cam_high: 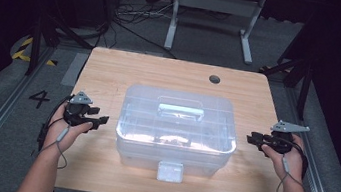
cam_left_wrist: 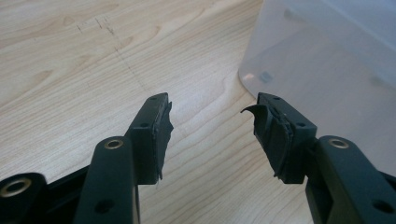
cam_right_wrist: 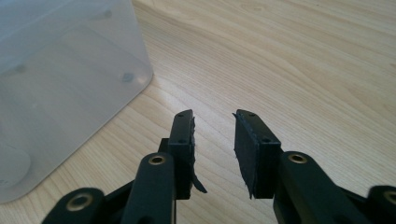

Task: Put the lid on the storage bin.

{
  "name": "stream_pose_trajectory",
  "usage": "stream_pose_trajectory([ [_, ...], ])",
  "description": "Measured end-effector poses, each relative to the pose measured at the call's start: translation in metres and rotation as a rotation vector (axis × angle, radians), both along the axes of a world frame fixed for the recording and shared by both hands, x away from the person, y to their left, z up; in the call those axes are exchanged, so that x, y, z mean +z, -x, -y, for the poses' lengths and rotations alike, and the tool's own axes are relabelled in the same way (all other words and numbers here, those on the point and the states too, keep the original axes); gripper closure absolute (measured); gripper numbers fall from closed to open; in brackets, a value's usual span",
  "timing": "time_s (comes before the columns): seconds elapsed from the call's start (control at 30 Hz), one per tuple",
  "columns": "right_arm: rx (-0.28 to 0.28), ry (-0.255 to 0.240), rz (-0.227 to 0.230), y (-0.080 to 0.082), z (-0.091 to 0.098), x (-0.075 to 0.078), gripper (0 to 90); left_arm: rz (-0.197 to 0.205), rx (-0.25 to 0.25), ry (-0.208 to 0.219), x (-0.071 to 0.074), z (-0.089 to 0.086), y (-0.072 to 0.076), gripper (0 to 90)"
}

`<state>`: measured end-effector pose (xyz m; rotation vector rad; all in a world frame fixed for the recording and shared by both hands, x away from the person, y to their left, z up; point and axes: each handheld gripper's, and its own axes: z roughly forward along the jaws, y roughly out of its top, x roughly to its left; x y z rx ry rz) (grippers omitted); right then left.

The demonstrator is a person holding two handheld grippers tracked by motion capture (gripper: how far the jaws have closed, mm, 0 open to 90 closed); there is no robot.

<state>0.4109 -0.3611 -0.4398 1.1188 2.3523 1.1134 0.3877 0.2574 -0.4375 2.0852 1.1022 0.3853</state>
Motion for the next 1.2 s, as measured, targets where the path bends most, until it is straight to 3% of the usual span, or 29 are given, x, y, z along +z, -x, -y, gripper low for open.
stream_pose_trajectory([
  [0.13, 0.018, 0.025, 0.0, -0.002, -0.003, -0.006, 65.4, -0.014, -0.024, -0.066, -0.006, 0.002, 0.001, 45.5],
  [0.23, 0.03, 0.027, 0.001, -0.002, -0.004, -0.008, 64.1, -0.012, -0.034, -0.075, -0.009, 0.003, 0.003, 45.0],
  [0.27, 0.044, 0.031, 0.001, -0.002, -0.007, -0.011, 62.5, -0.033, -0.046, -0.048, -0.013, 0.005, 0.005, 44.9],
  [0.5, 0.088, 0.059, -0.018, 0.0, -0.013, -0.019, 54.8, -0.097, -0.075, -0.066, -0.02, 0.006, 0.008, 42.3],
  [0.53, 0.099, 0.063, -0.031, 0.0, -0.015, -0.022, 51.7, -0.142, -0.085, -0.089, -0.021, 0.006, 0.008, 40.4],
  [0.77, 0.119, 0.08, -0.052, 0.002, -0.023, -0.032, 46.0, -0.167, -0.112, -0.14, -0.026, 0.009, 0.009, 36.6],
  [0.9, 0.123, 0.084, -0.048, 0.002, -0.027, -0.038, 39.7, -0.159, -0.123, -0.168, -0.027, 0.012, 0.01, 33.8],
  [1.07, 0.137, 0.124, -0.018, 0.005, -0.031, -0.046, 31.2, -0.16, -0.147, -0.191, -0.028, 0.016, 0.012, 31.4],
  [1.2, 0.147, 0.122, 0.008, 0.006, -0.033, -0.048, 28.1, -0.163, -0.15, -0.182, -0.029, 0.018, 0.011, 27.8],
])
